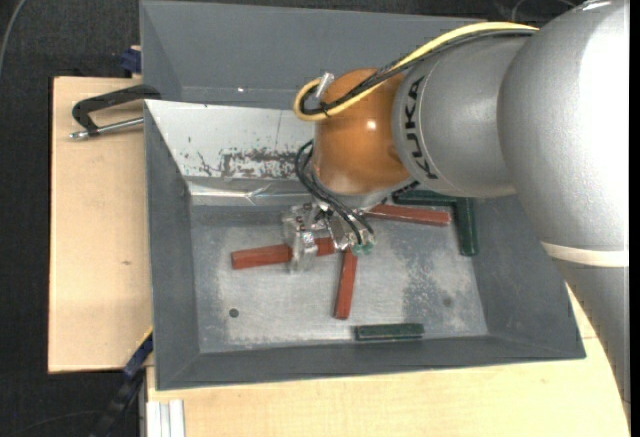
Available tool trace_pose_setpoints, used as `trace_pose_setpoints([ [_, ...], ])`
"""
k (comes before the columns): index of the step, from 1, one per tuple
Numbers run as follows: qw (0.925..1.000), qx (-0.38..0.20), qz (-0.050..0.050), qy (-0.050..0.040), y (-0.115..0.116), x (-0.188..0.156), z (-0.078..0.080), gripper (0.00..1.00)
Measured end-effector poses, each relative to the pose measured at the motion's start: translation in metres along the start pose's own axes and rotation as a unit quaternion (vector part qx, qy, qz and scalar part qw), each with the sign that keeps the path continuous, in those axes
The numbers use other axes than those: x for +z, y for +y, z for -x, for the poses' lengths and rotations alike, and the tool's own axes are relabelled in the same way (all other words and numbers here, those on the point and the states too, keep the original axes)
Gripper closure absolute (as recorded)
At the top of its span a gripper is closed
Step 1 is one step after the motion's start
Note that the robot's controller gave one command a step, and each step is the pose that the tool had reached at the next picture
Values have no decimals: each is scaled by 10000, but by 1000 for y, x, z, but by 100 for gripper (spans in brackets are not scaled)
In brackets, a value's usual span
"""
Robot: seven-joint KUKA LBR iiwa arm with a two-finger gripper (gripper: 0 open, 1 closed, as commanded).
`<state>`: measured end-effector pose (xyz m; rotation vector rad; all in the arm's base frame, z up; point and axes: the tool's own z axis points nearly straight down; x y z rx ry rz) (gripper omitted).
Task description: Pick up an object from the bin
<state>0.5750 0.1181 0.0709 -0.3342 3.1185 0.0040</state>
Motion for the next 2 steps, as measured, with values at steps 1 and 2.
trace_pose_setpoints([
  [1, 9820, -1887, -15, -28, -26, -121, -26, 100],
  [2, 9431, -3325, 0, -23, 39, -162, 5, 100],
])
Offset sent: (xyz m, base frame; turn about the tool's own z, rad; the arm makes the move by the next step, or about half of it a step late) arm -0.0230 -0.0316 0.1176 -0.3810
